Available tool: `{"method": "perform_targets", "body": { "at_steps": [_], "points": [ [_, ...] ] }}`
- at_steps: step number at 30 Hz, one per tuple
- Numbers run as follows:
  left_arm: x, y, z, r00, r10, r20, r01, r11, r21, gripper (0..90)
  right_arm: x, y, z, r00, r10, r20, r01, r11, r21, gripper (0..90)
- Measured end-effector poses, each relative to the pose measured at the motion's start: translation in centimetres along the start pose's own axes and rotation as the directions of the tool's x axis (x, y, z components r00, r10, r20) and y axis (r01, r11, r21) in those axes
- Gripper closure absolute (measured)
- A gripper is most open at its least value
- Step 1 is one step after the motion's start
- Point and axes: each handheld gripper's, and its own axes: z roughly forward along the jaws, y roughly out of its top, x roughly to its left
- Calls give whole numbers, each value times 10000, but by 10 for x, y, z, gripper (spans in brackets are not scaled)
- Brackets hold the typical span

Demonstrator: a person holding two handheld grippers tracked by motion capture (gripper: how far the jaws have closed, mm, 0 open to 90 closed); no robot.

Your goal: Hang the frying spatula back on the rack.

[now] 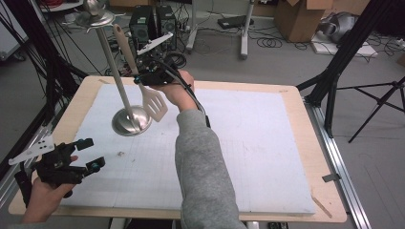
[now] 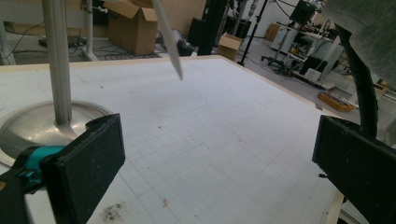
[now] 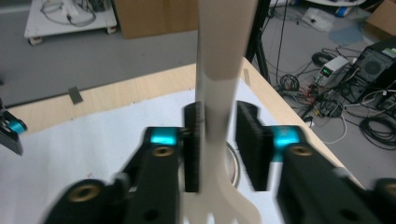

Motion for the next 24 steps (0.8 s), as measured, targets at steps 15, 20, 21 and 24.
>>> {"method": "perform_targets", "body": {
  "at_steps": [15,20,21,24],
  "points": [
    [-3,8,-12,9998,-33,-181,20,9976,-691,27,21,-29,-62,9961,812,-350,-839,9928,-857,253],
    [-5,10,-17,9996,3,-265,-27,9960,-897,27,30,-61,-88,9923,838,-907,-948,9877,-1245,212],
    [-6,11,-17,9997,32,-256,-56,9957,-929,27,31,-68,-94,9919,852,-942,-979,9854,-1392,210],
    [-7,11,-15,9995,76,-311,-106,9953,-960,27,32,-91,-116,9908,1083,-816,-1209,9779,-1707,197]
  ]
}}
